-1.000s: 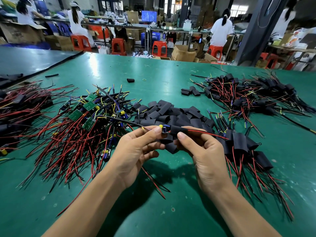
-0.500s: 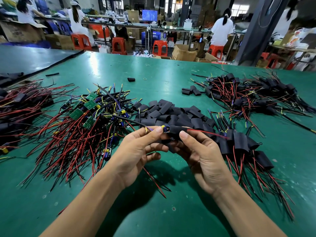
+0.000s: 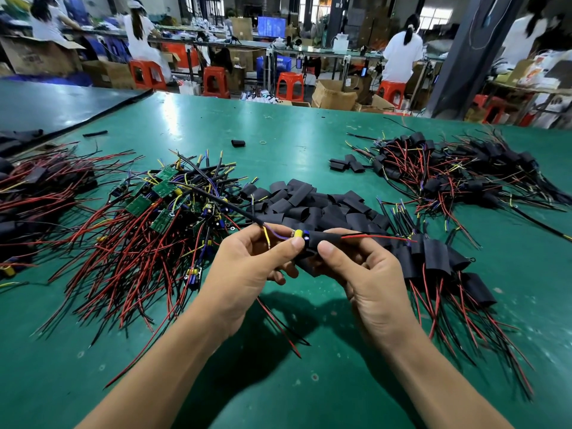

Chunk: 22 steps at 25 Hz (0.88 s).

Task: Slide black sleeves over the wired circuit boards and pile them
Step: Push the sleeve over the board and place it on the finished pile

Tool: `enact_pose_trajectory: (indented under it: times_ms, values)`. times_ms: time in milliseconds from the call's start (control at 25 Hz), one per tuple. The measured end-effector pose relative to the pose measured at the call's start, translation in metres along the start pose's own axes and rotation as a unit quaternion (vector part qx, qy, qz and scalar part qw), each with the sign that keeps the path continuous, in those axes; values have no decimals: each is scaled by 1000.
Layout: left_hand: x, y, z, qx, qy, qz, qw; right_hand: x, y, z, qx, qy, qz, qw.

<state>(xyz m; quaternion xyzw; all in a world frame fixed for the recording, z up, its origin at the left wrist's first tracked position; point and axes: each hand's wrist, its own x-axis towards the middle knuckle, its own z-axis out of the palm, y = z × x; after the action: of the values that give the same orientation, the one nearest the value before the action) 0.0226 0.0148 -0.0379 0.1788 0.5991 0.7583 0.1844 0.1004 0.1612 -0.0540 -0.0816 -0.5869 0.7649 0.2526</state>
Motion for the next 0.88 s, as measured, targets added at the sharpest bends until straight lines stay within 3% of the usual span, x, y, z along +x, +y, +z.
enact_pose_trajectory:
  times_ms: [160,400,680,880]
  values:
    - [0,1,-1,-4,-14,-4,1000,-2,-3,1,-29,7,-24,999]
    - [0,1,0,-58,-53,-38,996,-2,0,8,38,32,10,999]
    - [0,-2,1,-2,-6,10,1000,-3,2,7,6,26,-8,1000]
    - [-1,-1,-2,25,-17,29,999,-3,3,7,8,7,-4,1000]
